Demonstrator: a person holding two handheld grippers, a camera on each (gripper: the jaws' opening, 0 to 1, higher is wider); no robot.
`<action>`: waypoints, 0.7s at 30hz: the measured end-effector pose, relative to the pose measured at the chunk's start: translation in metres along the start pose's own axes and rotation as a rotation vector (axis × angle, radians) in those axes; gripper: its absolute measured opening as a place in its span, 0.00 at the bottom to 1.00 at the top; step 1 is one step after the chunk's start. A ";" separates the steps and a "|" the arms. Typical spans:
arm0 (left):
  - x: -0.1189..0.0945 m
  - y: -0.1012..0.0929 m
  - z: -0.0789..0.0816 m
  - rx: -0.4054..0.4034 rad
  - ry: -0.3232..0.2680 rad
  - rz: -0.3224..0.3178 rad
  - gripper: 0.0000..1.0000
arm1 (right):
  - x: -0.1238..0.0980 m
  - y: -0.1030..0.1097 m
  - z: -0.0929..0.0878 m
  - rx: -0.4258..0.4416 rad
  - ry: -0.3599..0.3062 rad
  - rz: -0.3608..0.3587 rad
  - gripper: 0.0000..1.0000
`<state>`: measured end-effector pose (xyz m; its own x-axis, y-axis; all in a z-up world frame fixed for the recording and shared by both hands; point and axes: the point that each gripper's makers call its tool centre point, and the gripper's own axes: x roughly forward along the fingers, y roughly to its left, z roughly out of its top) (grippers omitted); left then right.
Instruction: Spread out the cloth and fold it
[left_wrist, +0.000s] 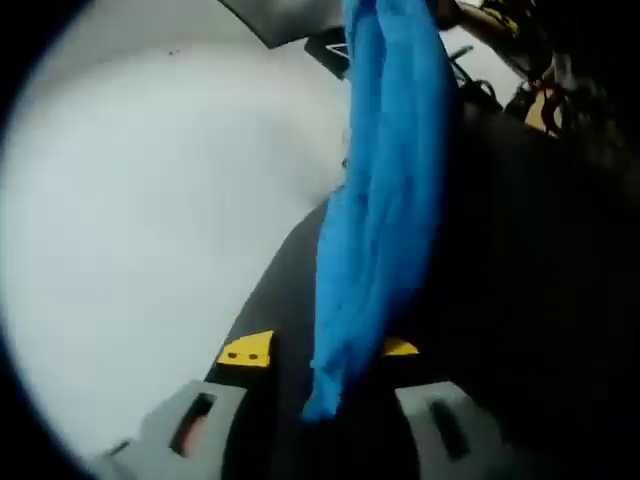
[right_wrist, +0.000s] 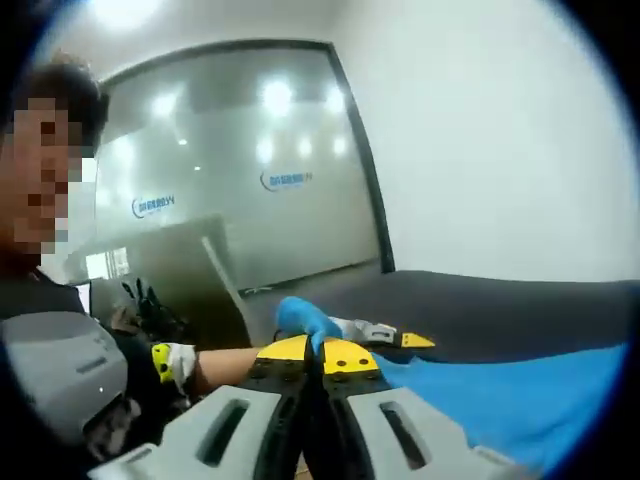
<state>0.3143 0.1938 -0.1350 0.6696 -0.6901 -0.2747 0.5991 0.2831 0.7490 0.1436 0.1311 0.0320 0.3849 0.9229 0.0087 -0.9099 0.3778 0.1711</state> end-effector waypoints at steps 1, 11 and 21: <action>-0.001 -0.002 0.002 -0.012 -0.016 -0.015 0.24 | -0.003 -0.001 0.004 -0.004 -0.010 -0.004 0.00; -0.033 0.030 0.044 -0.099 -0.038 -0.050 0.00 | -0.040 -0.022 0.054 -0.042 -0.099 -0.040 0.00; -0.107 0.169 0.152 -0.166 -0.075 0.098 0.00 | -0.092 -0.060 0.192 -0.265 -0.263 -0.151 0.00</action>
<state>0.2770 0.2139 0.1122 0.6976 -0.6995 -0.1550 0.6006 0.4530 0.6588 0.1927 0.0094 0.2096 0.5130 0.8179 0.2606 -0.8350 0.5458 -0.0695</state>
